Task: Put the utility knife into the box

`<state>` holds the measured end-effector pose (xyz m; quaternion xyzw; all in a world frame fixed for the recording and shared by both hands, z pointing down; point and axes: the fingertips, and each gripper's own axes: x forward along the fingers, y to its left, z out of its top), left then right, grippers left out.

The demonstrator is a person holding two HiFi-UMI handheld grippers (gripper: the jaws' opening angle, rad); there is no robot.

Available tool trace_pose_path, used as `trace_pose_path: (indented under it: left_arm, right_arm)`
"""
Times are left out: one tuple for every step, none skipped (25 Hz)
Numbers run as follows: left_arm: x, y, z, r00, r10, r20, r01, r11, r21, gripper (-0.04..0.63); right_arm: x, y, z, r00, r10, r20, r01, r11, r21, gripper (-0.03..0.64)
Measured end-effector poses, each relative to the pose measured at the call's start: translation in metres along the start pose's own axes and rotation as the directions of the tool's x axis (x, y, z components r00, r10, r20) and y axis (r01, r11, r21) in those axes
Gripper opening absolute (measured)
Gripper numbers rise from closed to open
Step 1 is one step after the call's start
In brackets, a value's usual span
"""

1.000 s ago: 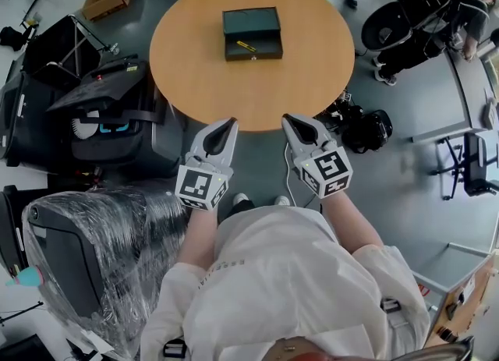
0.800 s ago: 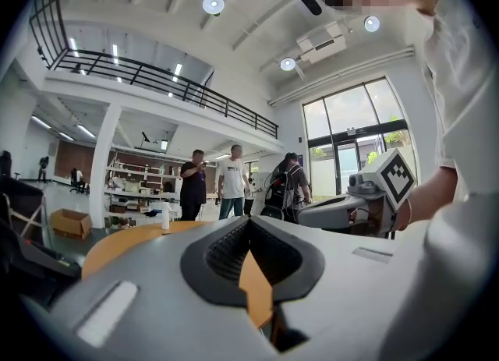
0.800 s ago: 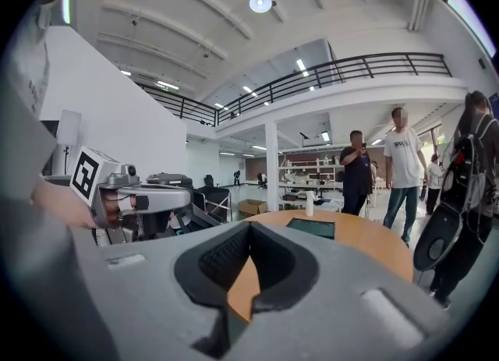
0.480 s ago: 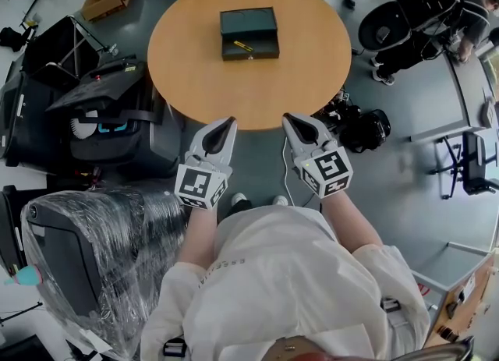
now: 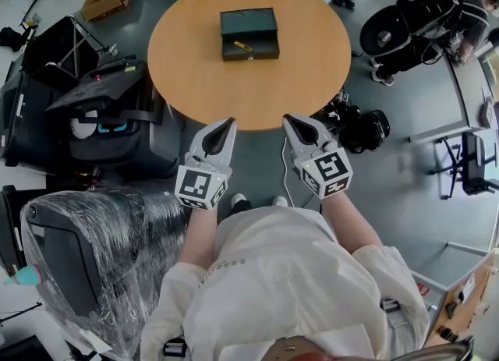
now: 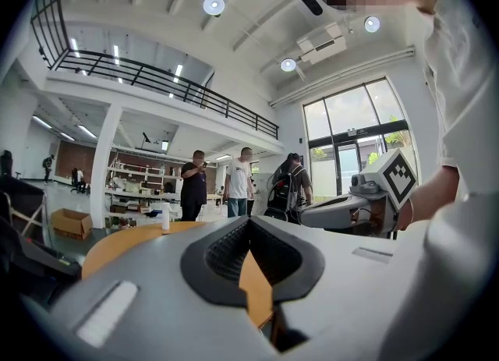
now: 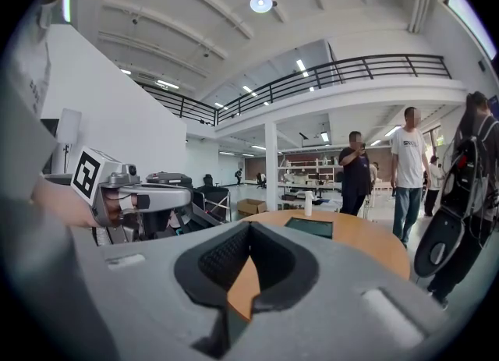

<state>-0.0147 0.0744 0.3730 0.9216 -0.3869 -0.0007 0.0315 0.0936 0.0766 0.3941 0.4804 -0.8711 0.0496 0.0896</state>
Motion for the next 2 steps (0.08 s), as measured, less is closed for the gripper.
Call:
trace_pose_path:
  left_arm:
    - [-0.0003,0.0001,0.0,1.0,0.001,0.002,-0.001,1.0,-0.001,0.015]
    - [-0.0007,0.0001,0.0,1.0,0.002,0.003,-0.002,1.0,-0.001,0.017]
  right_arm:
    - [0.0003,-0.0002,-0.0005,1.0,0.0,-0.001,0.0,1.0,-0.001,-0.008]
    - [0.0005,-0.0003,-0.0011,1.0,0.0,-0.002,0.0,1.0,-0.001,-0.008]
